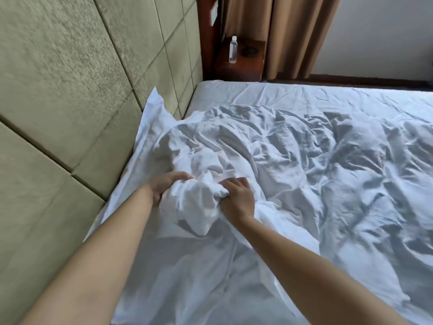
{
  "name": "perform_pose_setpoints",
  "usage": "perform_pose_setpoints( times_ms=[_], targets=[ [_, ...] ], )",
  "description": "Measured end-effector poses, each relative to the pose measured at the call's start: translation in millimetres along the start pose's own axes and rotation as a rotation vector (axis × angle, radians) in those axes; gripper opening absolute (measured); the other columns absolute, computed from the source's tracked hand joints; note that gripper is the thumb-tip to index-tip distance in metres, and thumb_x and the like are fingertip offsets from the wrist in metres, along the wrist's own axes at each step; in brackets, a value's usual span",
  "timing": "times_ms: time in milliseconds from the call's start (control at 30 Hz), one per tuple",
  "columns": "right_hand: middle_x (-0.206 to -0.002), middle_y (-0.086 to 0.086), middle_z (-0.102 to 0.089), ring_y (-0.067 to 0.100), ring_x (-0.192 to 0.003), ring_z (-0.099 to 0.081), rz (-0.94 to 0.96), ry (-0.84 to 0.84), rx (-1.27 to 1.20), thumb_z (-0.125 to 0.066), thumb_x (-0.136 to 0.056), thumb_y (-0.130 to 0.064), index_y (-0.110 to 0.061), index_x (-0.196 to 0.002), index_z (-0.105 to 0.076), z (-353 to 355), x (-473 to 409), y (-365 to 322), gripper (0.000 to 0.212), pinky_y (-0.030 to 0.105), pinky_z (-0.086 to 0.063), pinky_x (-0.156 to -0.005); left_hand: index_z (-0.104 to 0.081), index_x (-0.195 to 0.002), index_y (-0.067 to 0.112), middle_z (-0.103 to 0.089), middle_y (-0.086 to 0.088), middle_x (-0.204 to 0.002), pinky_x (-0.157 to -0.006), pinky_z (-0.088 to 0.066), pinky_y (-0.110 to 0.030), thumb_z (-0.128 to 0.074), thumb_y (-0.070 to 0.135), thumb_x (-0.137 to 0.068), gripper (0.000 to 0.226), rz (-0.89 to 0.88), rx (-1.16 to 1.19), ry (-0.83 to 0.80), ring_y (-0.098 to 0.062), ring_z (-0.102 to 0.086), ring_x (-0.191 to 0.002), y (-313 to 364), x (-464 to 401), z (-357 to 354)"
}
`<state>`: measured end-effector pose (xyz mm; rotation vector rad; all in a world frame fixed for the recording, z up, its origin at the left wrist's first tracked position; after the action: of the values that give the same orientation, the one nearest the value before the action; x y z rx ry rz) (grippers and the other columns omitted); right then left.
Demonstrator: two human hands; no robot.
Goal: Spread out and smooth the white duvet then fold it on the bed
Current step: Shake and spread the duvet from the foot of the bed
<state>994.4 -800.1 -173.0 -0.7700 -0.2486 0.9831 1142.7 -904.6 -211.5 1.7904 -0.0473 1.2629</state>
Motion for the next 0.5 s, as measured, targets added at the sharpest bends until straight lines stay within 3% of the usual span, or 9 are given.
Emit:
perform_pose_setpoints(
  times_ms=[33, 67, 133, 200, 267, 333, 367, 400, 500],
  targets=[
    [-0.092, 0.007, -0.07, 0.032, -0.094, -0.057, -0.042, -0.095, 0.042, -0.044, -0.063, -0.021, -0.011, -0.082, -0.071, -10, 6, 6, 0.034, 0.033, -0.043, -0.077, -0.066, -0.1, 0.005, -0.065, -0.021, -0.111, -0.08, -0.052, -0.034, -0.064, 0.019, -0.085, 0.021, -0.019, -0.006, 0.069, -0.028, -0.065, -0.086, -2, -1, 1],
    [-0.094, 0.012, -0.069, 0.033, -0.094, -0.058, -0.074, -0.298, 0.146, -0.043, -0.068, -0.023, -0.01, -0.08, -0.068, -32, 16, 14, 0.031, 0.036, -0.045, -0.076, -0.062, -0.104, 0.003, -0.062, -0.02, -0.117, -0.083, -0.051, -0.035, -0.062, 0.015, -0.086, 0.022, -0.036, -0.054, 0.152, -0.028, -0.064, -0.093, -7, -3, 4],
    [-0.111, 0.022, -0.063, 0.033, -0.106, -0.058, -0.112, -0.67, 0.251, -0.042, -0.089, -0.019, -0.005, -0.1, -0.066, -68, 49, 27, 0.03, 0.038, -0.045, -0.081, -0.055, -0.118, -0.003, -0.06, -0.018, -0.123, -0.09, -0.049, -0.036, -0.061, 0.011, -0.085, 0.036, -0.035, -0.174, 0.296, -0.027, -0.062, -0.106, -25, -2, 11],
    [-0.117, 0.021, -0.061, 0.033, -0.109, -0.057, -0.248, -0.606, 0.12, -0.041, -0.096, -0.018, -0.004, -0.11, -0.064, -62, 55, 29, 0.03, 0.036, -0.043, -0.083, -0.043, -0.133, -0.005, -0.056, -0.017, -0.129, -0.087, -0.048, -0.034, -0.067, 0.018, -0.084, 0.059, -0.027, -0.151, 0.356, -0.029, -0.06, -0.111, -37, 6, 18],
    [-0.108, 0.017, -0.065, 0.033, -0.101, -0.059, -0.373, -0.359, -0.046, -0.04, -0.092, -0.023, -0.012, -0.094, -0.066, -31, 52, 19, 0.028, 0.034, -0.041, -0.079, -0.037, -0.139, 0.0, -0.053, -0.015, -0.133, -0.088, -0.048, -0.035, -0.074, 0.034, -0.078, 0.079, -0.061, -0.083, 0.392, -0.031, -0.059, -0.111, -36, 17, 28],
    [-0.1, 0.013, -0.066, 0.032, -0.095, -0.058, -0.343, -0.181, -0.095, -0.035, -0.088, -0.027, -0.014, -0.083, -0.062, -12, 46, 7, 0.03, 0.033, -0.037, -0.073, -0.042, -0.138, 0.005, -0.056, -0.014, -0.131, -0.09, -0.05, -0.039, -0.074, 0.043, -0.077, 0.078, -0.127, -0.044, 0.398, -0.031, -0.06, -0.109, -29, 26, 37],
    [-0.1, 0.011, -0.066, 0.031, -0.094, -0.058, -0.313, -0.219, -0.092, -0.033, -0.09, -0.029, -0.014, -0.086, -0.062, -13, 49, 1, 0.032, 0.031, -0.036, -0.072, -0.043, -0.137, 0.008, -0.057, -0.013, -0.13, -0.088, -0.05, -0.039, -0.072, 0.044, -0.079, 0.074, -0.143, -0.033, 0.378, -0.03, -0.06, -0.108, -28, 32, 36],
    [-0.103, 0.011, -0.065, 0.028, -0.094, -0.058, -0.269, -0.353, -0.092, -0.034, -0.093, -0.029, -0.014, -0.094, -0.064, -27, 57, -4, 0.034, 0.027, -0.036, -0.071, -0.041, -0.138, 0.013, -0.057, -0.01, -0.131, -0.085, -0.051, -0.039, -0.072, 0.049, -0.078, 0.076, -0.121, -0.048, 0.338, -0.029, -0.06, -0.109, -34, 35, 37],
    [-0.122, 0.008, -0.057, 0.017, -0.099, -0.056, -0.315, -1.031, -0.016, -0.05, -0.095, -0.035, -0.008, -0.123, -0.06, -86, 126, 11, 0.039, 0.017, -0.04, -0.08, -0.043, -0.13, 0.021, -0.06, -0.005, -0.127, -0.082, -0.056, -0.048, -0.082, 0.059, -0.06, 0.089, 0.134, -0.285, 0.188, -0.028, -0.063, -0.108, -82, 54, 29]
  ],
)
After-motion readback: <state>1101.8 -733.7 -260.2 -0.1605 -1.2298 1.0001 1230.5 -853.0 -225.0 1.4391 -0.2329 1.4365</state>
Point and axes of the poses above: each hand's wrist, its own x-axis away from the middle knuckle, its own z-axis out of the back of the hand, y = z × x, the point moved 10 cm from there along -x, towards the middle knuckle
